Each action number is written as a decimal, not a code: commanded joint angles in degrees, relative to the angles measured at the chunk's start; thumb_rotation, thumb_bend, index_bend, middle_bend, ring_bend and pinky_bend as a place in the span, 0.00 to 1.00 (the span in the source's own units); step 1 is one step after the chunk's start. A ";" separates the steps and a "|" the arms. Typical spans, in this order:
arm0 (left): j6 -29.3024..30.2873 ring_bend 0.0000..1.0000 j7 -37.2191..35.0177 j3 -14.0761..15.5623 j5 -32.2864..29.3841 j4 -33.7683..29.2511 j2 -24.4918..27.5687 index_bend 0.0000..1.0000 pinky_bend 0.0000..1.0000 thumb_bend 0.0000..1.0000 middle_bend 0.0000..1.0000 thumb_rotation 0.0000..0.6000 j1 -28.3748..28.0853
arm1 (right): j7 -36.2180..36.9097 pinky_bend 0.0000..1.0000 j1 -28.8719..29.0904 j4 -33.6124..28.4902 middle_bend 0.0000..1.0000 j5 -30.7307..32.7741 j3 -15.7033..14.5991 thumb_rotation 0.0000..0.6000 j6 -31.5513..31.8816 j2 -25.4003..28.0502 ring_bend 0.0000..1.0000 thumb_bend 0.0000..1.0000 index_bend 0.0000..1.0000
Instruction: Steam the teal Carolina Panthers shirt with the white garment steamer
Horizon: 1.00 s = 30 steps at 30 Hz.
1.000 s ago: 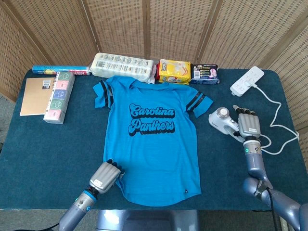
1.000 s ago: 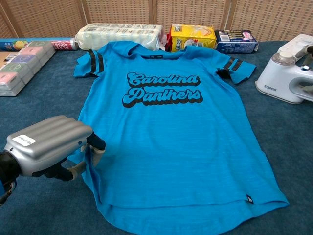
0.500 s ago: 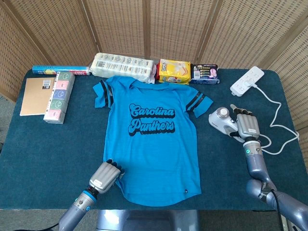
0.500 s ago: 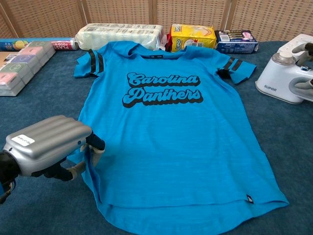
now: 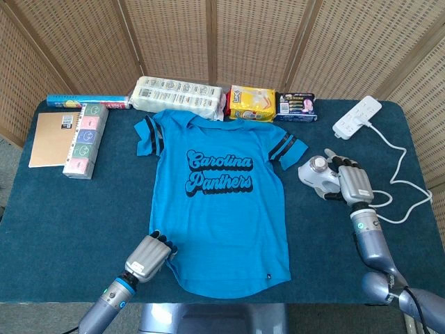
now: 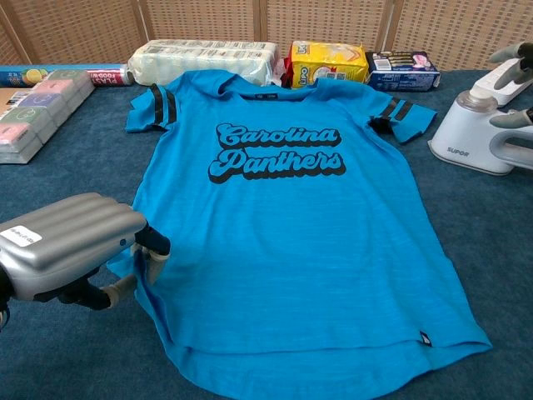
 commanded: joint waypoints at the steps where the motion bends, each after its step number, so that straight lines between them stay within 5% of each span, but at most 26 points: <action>1: -0.24 0.38 1.92 0.12 -1.87 -2.62 1.66 0.48 0.28 0.23 0.52 1.00 -0.06 | 0.04 0.14 -0.49 -1.41 0.22 -0.22 -0.01 0.78 0.90 1.00 0.16 0.30 0.05; 17: 3.60 0.33 1.98 3.83 1.38 -10.24 9.27 0.39 0.27 0.19 0.47 1.00 2.07 | -0.54 0.14 -1.71 -5.10 0.22 1.69 0.07 0.78 3.77 4.27 0.16 0.30 0.04; 30: 14.67 0.33 -10.32 4.68 5.29 -11.88 23.19 0.39 0.27 0.19 0.47 1.00 8.79 | 1.23 0.16 -5.05 -10.25 0.23 1.64 0.07 0.79 8.25 8.65 0.20 0.30 0.09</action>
